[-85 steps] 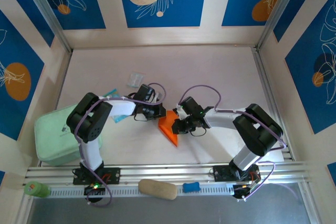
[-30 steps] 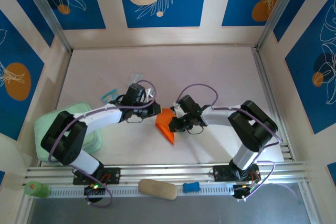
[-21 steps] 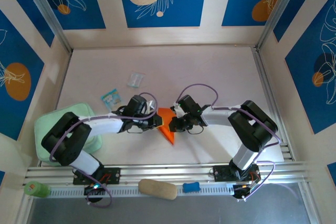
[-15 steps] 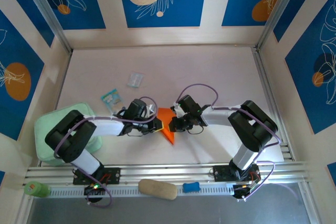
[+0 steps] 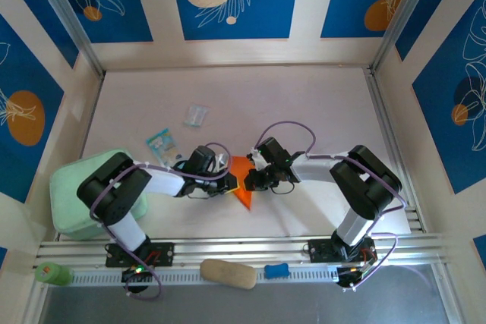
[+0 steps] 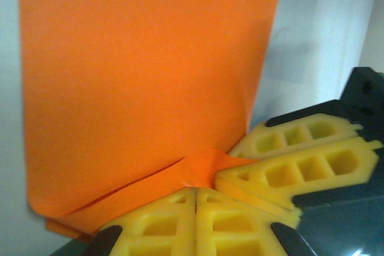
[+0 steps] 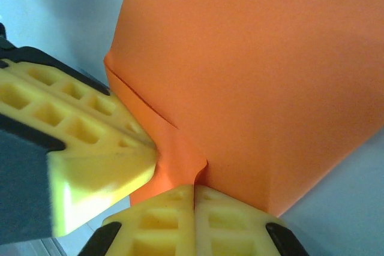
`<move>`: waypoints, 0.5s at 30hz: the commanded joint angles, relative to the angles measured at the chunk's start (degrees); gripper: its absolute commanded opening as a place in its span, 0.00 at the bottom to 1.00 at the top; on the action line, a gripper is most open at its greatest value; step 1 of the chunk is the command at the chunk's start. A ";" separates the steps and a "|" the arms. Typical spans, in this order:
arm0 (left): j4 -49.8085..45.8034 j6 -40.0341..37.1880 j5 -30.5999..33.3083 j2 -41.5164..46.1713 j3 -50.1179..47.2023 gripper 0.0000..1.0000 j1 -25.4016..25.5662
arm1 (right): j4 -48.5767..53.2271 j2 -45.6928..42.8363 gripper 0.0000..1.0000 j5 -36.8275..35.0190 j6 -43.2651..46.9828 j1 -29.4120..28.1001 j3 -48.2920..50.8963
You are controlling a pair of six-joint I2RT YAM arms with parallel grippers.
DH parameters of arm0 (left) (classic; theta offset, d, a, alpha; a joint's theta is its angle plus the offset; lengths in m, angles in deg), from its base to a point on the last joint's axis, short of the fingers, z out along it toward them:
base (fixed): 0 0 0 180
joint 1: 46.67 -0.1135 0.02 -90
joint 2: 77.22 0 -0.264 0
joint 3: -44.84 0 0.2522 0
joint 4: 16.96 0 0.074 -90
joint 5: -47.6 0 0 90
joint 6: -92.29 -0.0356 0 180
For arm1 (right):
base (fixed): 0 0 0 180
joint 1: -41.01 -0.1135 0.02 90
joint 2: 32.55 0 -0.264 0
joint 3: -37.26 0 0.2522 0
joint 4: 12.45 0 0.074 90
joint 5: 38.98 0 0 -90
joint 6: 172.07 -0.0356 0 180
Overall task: Fold a paper plane with a square sheet of paper (pick it up from the middle)
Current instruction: Third fold the triangle at the center of the table.
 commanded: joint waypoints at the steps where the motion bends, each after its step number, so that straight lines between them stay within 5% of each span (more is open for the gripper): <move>1: -3.39 -2.42 1.82 -1.37 0.43 0.05 0.45 | 3.80 2.04 0.01 -2.77 -0.04 0.65 0.04; 5: -5.89 -3.90 3.04 -3.61 0.72 0.04 0.46 | 3.42 1.09 0.02 -1.95 -0.29 0.74 -0.12; 15: -4.04 -2.70 2.48 -4.42 0.11 0.03 0.46 | 5.45 -9.08 0.29 -3.49 -4.19 1.97 1.08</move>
